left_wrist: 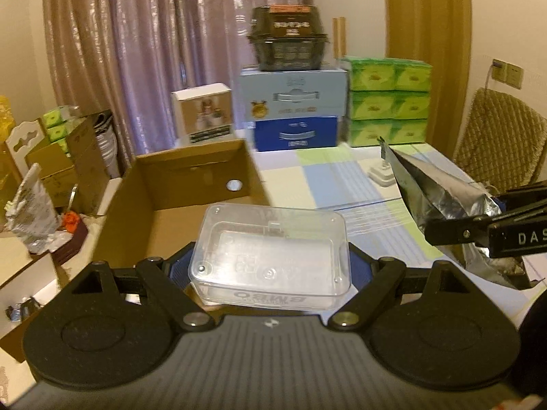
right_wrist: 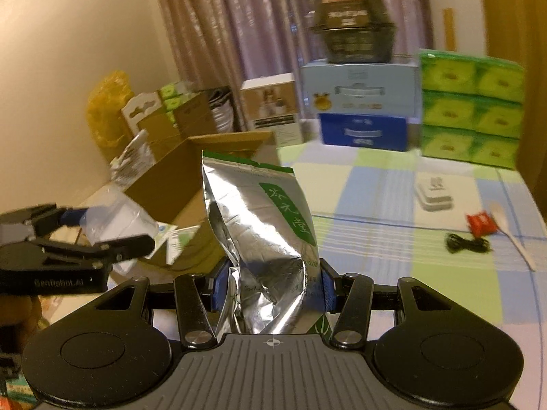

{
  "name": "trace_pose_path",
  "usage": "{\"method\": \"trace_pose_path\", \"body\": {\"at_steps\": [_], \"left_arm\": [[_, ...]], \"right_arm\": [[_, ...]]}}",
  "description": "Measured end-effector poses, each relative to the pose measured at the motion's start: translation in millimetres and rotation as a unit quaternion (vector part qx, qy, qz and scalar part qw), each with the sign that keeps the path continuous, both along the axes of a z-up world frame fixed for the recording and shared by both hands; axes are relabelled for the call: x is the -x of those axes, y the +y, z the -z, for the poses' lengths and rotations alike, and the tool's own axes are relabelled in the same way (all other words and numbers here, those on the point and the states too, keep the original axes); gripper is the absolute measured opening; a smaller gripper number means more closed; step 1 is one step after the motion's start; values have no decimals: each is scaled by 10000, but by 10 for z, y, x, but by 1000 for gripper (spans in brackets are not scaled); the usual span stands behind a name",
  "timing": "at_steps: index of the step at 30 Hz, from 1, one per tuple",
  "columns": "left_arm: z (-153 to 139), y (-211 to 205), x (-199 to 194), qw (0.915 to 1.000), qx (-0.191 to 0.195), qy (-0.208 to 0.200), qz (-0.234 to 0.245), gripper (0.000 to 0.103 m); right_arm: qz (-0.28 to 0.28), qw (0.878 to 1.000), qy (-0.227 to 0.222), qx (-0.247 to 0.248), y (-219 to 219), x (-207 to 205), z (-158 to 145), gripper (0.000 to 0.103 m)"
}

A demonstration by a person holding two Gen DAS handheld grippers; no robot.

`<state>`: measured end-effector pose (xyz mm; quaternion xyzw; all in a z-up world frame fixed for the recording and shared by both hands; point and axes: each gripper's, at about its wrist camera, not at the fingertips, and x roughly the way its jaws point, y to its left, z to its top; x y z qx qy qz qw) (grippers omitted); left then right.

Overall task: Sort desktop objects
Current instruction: 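Carry tray and pouch over the cardboard box and open both tools to drop them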

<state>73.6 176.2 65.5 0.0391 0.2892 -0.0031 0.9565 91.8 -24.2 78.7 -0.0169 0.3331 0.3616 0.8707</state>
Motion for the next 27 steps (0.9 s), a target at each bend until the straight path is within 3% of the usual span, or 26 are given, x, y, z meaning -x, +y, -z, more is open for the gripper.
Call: {"method": "trace_pose_path", "body": {"at_steps": [7,13,27], "left_arm": [[-128,626,-52,9994,-145,13,-323,84],[-190,1037,-206,9990,-145,88,-416,84],[90,1303,-674,9990,-46,428,-111,85]], "right_arm": [[-524,9986,-23,69,549,-79,-108,49],[-795,9963,279,-137,1024,-267,-185,49],[-661,9947,740,-257,1598,-699,6,49]]}}
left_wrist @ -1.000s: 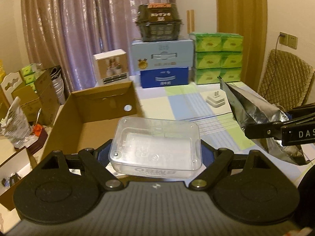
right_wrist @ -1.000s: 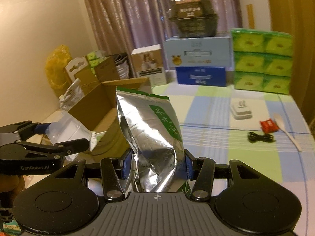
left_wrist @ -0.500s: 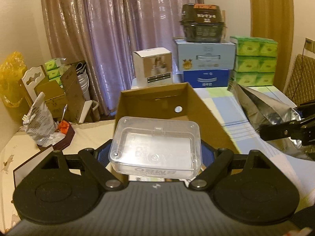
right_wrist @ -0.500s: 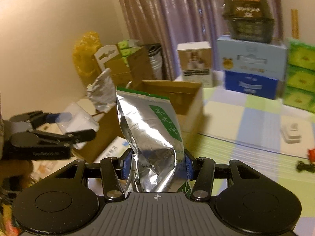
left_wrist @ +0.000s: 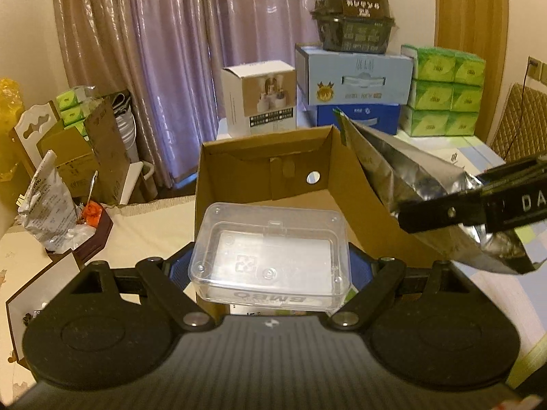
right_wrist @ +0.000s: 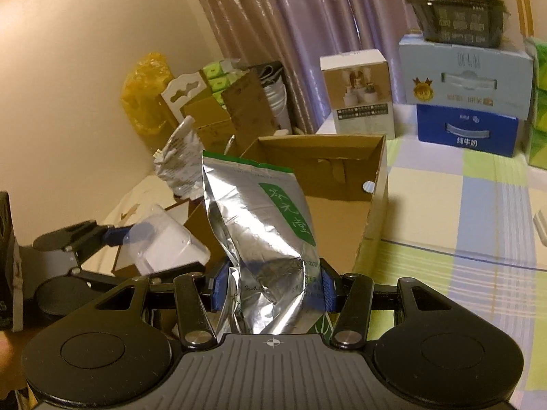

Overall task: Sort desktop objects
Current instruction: 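Carry tray and pouch over the cardboard box and open both tools to drop them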

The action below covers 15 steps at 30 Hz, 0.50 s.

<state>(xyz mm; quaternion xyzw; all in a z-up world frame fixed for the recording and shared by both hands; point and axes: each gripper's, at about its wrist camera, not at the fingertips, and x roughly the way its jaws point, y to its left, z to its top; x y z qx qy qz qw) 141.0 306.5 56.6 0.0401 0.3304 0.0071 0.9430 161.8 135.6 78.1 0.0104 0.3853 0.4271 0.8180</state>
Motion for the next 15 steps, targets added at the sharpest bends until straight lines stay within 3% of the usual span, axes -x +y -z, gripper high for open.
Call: {"method": "trace_pose_path", "body": {"at_steps": [15], "left_arm": [[126,36,-322,9995,-119,174,216,85]], "right_arm": [[143,9995,228,-136,169,-236,104,49]]}}
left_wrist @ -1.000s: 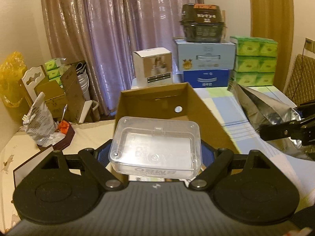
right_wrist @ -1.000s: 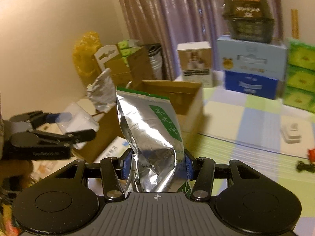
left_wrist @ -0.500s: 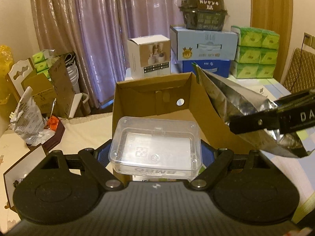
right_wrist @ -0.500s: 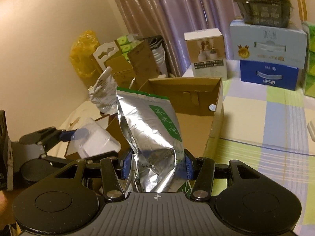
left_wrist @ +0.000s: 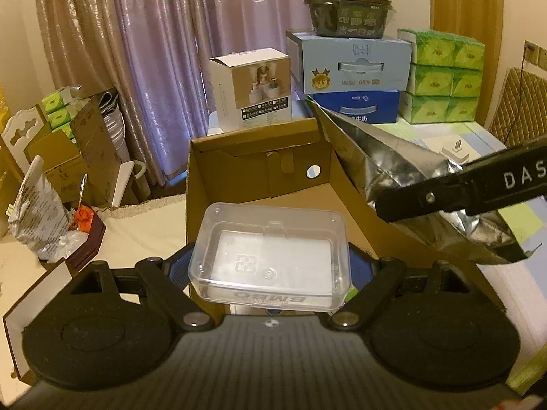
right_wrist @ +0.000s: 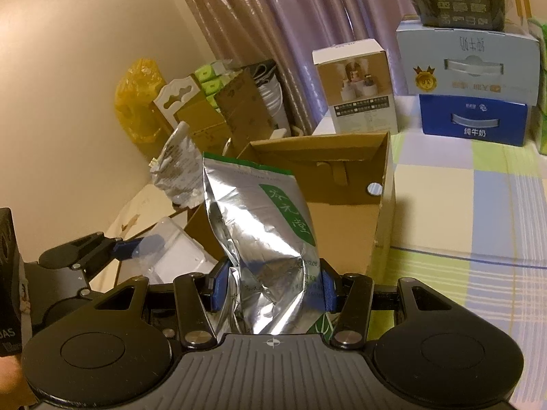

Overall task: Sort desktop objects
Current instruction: 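Carry tray and pouch over the cardboard box and open both tools to drop them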

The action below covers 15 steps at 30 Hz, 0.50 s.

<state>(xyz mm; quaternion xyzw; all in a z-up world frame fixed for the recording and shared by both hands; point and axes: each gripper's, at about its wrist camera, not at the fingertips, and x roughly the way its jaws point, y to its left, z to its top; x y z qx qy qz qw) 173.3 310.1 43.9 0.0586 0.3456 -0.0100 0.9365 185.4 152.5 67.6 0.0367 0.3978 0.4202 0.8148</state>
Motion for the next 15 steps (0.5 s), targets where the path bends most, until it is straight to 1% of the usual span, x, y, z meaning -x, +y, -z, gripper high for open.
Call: {"method": "trace_pose_path", "body": {"at_steps": [4,7,15], "left_arm": [[22,-3,-21,10000,-59,14,-71,85],[30,-2,8,10000,-27,5,-73,87],[3,17,142,9999,14,-38,-147,87]], "right_arm": [[4,10000,0,-14,6,-15,5,49],[13,10000,13,-25,5,-17,4,49],[-10,9999,57,-91,67,3,-28,49]]}}
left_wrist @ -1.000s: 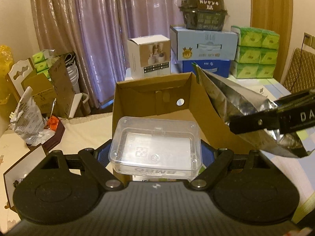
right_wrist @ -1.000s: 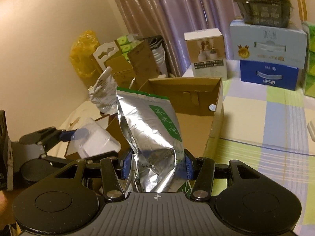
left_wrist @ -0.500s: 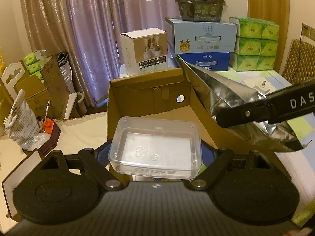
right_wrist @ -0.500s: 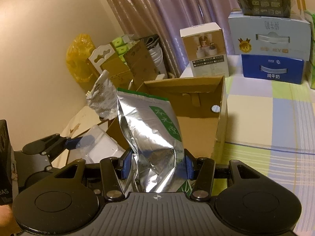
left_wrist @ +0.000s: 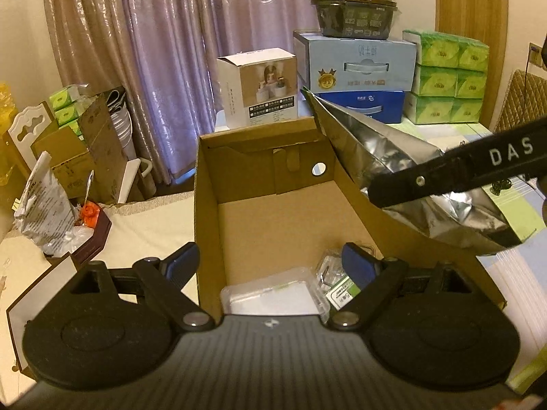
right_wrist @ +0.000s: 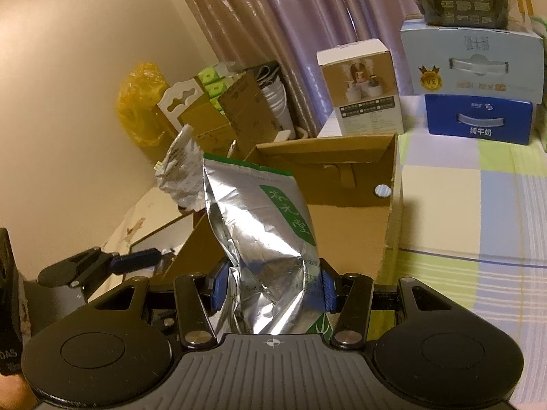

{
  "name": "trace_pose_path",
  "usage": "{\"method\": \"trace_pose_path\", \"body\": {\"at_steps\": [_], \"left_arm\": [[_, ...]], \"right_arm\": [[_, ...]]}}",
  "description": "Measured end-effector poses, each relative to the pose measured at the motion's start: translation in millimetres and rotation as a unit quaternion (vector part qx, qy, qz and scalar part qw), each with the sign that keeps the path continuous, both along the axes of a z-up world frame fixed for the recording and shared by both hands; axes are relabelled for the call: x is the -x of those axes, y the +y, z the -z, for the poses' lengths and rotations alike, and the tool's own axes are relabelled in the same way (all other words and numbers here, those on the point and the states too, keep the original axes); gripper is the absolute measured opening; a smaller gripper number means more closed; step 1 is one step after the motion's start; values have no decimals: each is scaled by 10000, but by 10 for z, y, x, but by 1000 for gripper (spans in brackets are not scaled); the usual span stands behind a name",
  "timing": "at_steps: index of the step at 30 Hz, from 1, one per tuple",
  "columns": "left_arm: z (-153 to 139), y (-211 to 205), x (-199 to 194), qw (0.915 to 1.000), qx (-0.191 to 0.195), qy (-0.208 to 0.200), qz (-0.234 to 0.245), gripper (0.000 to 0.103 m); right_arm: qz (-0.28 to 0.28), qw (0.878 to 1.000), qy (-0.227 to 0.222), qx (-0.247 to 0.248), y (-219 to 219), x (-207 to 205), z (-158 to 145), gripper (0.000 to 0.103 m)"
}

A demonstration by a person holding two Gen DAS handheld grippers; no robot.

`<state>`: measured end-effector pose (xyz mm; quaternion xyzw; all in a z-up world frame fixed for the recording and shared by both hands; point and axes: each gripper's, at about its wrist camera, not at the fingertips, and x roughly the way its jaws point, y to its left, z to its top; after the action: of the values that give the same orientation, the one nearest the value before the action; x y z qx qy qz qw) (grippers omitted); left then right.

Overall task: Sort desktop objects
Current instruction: 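Carry tray and pouch over the cardboard box and open both tools to drop them, then return both tools to the table toward the black cable and white spoon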

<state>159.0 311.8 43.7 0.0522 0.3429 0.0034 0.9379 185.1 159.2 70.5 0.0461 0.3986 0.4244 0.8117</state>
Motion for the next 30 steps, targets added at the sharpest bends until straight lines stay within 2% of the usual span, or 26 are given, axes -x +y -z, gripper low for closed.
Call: {"method": "trace_pose_path", "body": {"at_steps": [14,15,16,18,30], "left_arm": [[-6,19,81,9999,-93,73,-56,87],[-5,29,83,9999,-94,79,-71,87],[-2,36,85,9999,-96,83,-95,88],[-3,50,94,9998,-89,90,-126,88],[-33,-19,164,9998,-110,83,-156,90]], "right_arm": [[74,9999,74,-75,95,3,-21,50],[124,9999,56,-107,93,-1,-30,56],[190,9997,36,-138,84,-5,-37,66],[255,9994,-33,-238,43,-21,-74,72],[518,9986,-50,-138,-413,-30,-42,82]]}}
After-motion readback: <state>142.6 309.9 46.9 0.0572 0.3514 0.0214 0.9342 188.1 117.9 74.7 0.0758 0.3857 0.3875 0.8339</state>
